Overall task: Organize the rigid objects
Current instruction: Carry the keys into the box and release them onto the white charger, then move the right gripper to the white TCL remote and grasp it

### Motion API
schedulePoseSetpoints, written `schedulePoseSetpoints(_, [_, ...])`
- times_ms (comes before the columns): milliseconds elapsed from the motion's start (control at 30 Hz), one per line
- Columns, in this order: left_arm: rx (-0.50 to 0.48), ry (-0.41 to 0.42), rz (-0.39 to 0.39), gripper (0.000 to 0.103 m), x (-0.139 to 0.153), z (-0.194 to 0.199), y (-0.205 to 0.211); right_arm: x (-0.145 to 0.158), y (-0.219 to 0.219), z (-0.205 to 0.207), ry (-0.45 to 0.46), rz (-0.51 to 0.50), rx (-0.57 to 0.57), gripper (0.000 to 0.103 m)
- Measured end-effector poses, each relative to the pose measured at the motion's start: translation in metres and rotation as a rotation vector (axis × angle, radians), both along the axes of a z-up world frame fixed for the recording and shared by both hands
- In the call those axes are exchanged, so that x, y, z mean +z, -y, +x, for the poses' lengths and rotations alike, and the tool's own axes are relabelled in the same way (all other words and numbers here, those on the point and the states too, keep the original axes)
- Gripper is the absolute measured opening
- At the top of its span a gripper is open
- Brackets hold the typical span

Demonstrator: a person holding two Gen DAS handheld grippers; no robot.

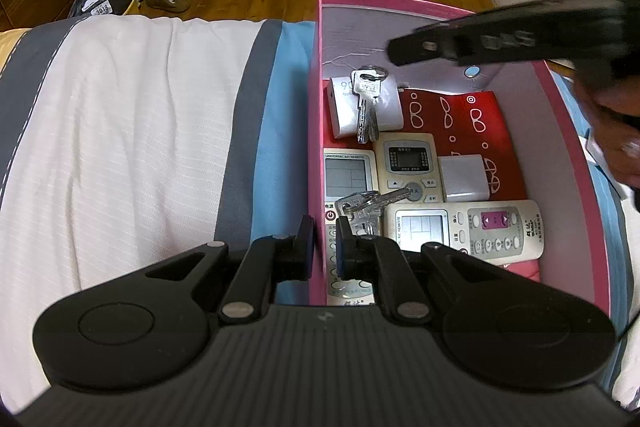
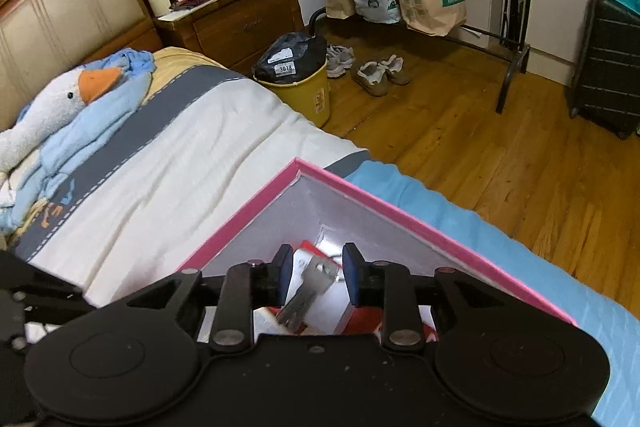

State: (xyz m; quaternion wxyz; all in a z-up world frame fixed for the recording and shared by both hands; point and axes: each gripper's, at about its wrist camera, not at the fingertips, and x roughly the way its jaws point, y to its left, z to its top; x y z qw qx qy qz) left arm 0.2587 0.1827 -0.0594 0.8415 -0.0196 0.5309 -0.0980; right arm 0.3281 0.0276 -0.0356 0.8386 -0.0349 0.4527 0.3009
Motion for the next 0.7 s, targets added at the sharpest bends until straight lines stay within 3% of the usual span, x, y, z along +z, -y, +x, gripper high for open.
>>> schedulePoseSetpoints(367, [0.004, -0.007, -0.002, 0.008, -0.003, 0.001, 0.0, 0.048, 0.084, -0.07, 0.004, 0.087, -0.085, 0.032])
schedulePoseSetpoints(567, [0.004, -0.01, 0.012, 0.008, -0.003, 0.002, 0.002, 0.064, 0.144, -0.108, 0.009, 0.066, -0.16, 0.033])
schedulePoseSetpoints(700, [0.002, -0.009, 0.023, 0.008, -0.003, 0.002, 0.005, 0.061, 0.189, -0.135, 0.023, 0.034, -0.282, 0.033])
